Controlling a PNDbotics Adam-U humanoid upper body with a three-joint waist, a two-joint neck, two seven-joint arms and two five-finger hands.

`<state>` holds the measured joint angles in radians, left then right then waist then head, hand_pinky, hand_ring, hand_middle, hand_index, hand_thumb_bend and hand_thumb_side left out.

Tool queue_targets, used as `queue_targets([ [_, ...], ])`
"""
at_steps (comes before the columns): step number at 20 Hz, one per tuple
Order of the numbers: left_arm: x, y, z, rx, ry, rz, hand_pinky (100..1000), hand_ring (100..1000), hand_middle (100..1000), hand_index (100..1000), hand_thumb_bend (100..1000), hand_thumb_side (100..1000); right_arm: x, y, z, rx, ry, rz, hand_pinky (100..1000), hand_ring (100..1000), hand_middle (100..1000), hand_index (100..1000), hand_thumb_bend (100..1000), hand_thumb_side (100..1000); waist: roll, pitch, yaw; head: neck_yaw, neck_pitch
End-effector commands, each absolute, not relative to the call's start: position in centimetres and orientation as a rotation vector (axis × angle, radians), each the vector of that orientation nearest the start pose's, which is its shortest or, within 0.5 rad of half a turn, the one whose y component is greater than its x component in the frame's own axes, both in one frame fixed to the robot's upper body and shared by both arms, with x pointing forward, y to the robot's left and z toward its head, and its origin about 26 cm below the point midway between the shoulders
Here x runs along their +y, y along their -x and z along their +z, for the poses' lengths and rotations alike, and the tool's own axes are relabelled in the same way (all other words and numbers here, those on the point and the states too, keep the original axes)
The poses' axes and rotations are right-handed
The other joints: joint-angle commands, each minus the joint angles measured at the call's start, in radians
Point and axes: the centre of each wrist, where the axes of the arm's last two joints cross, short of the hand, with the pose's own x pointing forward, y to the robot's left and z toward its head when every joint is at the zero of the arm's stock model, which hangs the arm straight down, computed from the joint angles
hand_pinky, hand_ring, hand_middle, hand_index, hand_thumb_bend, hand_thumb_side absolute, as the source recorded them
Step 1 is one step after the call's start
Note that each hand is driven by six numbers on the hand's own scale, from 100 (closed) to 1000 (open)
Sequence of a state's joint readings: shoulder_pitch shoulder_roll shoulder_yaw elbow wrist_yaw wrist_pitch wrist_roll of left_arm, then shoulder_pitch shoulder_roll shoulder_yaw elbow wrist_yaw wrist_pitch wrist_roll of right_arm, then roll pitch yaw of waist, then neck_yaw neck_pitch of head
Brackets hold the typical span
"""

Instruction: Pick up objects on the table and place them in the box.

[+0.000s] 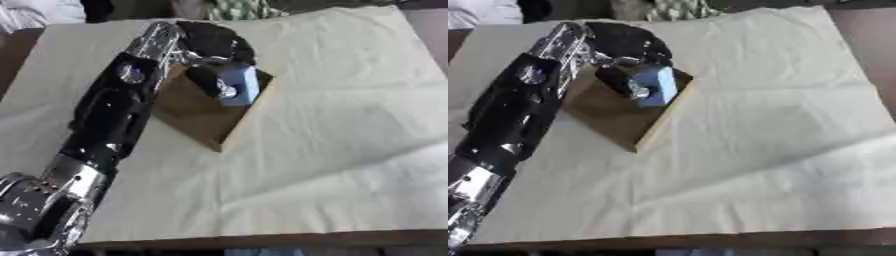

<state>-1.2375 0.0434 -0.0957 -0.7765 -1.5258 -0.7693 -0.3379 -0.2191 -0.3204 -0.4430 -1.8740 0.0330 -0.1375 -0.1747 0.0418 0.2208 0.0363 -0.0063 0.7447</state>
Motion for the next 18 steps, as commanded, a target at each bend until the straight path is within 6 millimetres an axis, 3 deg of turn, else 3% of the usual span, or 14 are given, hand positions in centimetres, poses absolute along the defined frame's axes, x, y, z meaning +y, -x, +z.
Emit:
queue_targets([
  [1,8.3,-49.0,27.0,1.518,0.914,2.608,1000,1000,962,946,282,864,-39.0,-28.2,18.6,-2.273,0.735,-0.154,677,730,604,807,100,589,-0.005,-0.023,0.001,0.001,0.001],
  [2,8.5,-49.0,27.2,1.496,0.935,2.622,1000,1000,967,952,350,807,-39.0,-28.1,18.6,-2.272,0.736,-0.155,677,730,604,808,100,590,-0.005,-0.023,0.002,0.001,0.001],
  [4,8.7,-49.0,27.2,1.464,0.969,2.644,1000,1000,970,961,350,844,-39.0,-28.1,18.6,-2.271,0.737,-0.158,677,730,604,808,100,589,-0.006,-0.023,0.002,0.000,0.001],
  [6,8.9,-49.1,26.9,1.464,0.975,2.655,1000,1000,966,962,344,1000,-39.1,-28.1,18.6,-2.270,0.738,-0.159,677,731,604,808,100,588,-0.007,-0.022,0.002,-0.001,0.000],
  [9,8.9,-49.1,26.7,1.484,0.970,2.654,1000,1000,960,954,341,1000,-39.1,-28.1,18.5,-2.268,0.736,-0.161,677,731,604,808,100,588,-0.009,-0.021,0.002,-0.001,0.000],
  [11,8.7,-48.9,26.8,1.540,0.973,2.614,1000,1000,945,931,136,850,-39.1,-28.2,18.4,-2.267,0.734,-0.161,677,731,604,808,100,588,-0.010,-0.020,0.002,0.000,0.001],
  [13,8.5,-48.5,27.1,1.681,0.945,2.535,1000,1000,937,921,100,781,-39.1,-28.2,18.4,-2.266,0.732,-0.162,677,731,604,808,100,587,-0.012,-0.020,0.003,0.000,0.003],
  [14,8.4,-48.3,27.4,1.780,0.920,2.478,1000,1000,922,899,100,534,-39.1,-28.2,18.4,-2.267,0.732,-0.163,677,731,604,808,100,587,-0.013,-0.021,0.003,0.000,0.003],
  [15,8.2,-47.9,27.9,1.914,0.883,2.391,998,1000,919,898,100,503,-39.1,-28.2,18.4,-2.268,0.731,-0.163,678,731,604,808,100,587,-0.014,-0.021,0.003,0.000,0.003],
  [16,8.1,-47.5,28.5,2.049,0.846,2.291,968,987,889,882,100,291,-39.1,-28.2,18.4,-2.270,0.732,-0.163,678,731,604,807,100,586,-0.015,-0.021,0.003,0.000,0.003],
  [17,8.0,-46.9,29.4,2.184,0.806,2.175,951,973,879,874,100,255,-39.1,-28.2,18.5,-2.272,0.732,-0.162,678,731,604,807,100,585,-0.016,-0.021,0.003,0.000,0.004],
  [18,7.9,-46.2,30.2,2.309,0.756,2.054,912,942,862,863,100,295,-39.1,-28.2,18.5,-2.275,0.733,-0.162,678,731,605,807,100,584,-0.016,-0.021,0.003,0.001,0.005],
])
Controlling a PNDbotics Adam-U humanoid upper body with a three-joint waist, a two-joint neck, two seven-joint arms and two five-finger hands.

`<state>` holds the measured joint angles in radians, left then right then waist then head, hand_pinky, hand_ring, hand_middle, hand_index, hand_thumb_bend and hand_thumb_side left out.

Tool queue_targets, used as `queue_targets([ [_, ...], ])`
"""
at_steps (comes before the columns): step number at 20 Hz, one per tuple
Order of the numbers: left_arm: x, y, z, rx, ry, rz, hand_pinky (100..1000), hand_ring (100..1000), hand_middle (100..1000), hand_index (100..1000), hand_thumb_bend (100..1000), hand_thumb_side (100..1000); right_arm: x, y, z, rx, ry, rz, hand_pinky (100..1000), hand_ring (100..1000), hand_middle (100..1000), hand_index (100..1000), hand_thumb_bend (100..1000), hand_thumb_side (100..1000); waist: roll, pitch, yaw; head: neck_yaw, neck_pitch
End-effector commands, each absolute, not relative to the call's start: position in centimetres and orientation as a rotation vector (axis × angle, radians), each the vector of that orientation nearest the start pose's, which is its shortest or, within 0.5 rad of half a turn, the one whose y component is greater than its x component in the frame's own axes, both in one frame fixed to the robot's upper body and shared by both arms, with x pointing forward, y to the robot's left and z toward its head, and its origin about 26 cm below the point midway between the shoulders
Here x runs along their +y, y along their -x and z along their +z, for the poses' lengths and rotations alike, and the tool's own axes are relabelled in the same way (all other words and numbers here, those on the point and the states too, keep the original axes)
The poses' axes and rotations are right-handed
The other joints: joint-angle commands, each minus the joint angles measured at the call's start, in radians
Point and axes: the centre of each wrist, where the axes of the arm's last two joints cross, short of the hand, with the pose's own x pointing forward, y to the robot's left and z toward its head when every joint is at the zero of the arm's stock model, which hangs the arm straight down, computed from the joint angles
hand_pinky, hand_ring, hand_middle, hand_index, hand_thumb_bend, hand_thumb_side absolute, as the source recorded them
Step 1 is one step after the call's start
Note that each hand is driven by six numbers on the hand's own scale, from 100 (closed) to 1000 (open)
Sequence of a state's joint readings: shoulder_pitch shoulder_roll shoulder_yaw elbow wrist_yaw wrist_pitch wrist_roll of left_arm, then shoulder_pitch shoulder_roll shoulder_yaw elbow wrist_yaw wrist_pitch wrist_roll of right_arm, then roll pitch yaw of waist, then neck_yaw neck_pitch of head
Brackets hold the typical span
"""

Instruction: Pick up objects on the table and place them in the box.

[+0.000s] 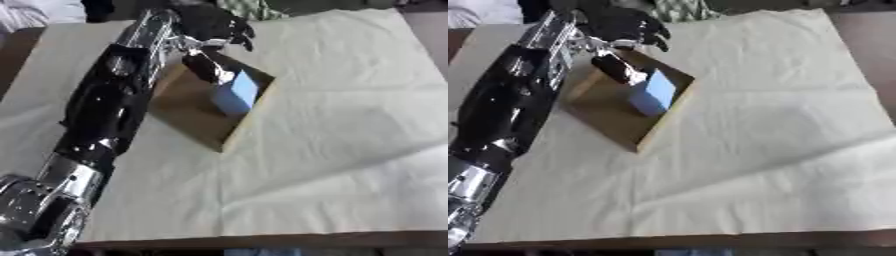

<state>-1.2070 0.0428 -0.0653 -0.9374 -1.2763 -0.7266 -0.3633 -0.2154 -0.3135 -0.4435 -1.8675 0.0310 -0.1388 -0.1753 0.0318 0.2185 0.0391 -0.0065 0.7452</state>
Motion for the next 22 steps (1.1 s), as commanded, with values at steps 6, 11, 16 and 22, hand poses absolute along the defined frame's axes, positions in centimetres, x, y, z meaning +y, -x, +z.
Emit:
queue_targets([
  [6,8.9,-41.6,34.6,2.740,0.383,1.469,800,857,824,838,100,521,-39.0,-28.0,19.3,-2.302,0.760,-0.157,681,732,607,806,100,580,0.000,-0.018,0.005,0.000,0.016],
  [11,11.5,-38.1,35.9,2.850,0.209,1.215,756,826,813,835,100,660,-38.7,-27.6,20.4,-2.344,0.792,-0.151,685,732,611,804,100,576,0.003,-0.015,0.007,-0.004,0.018],
  [16,14.3,-34.8,35.1,2.951,0.051,1.046,710,790,793,834,100,654,-38.4,-27.4,21.2,-2.373,0.822,-0.151,689,734,614,803,100,572,0.001,-0.012,0.010,0.000,0.015],
  [22,17.9,-33.0,32.0,3.248,-0.206,0.766,646,743,771,844,100,566,-38.0,-27.1,22.1,-2.411,0.854,-0.148,698,737,619,803,100,567,-0.007,-0.007,0.013,0.007,0.011],
])
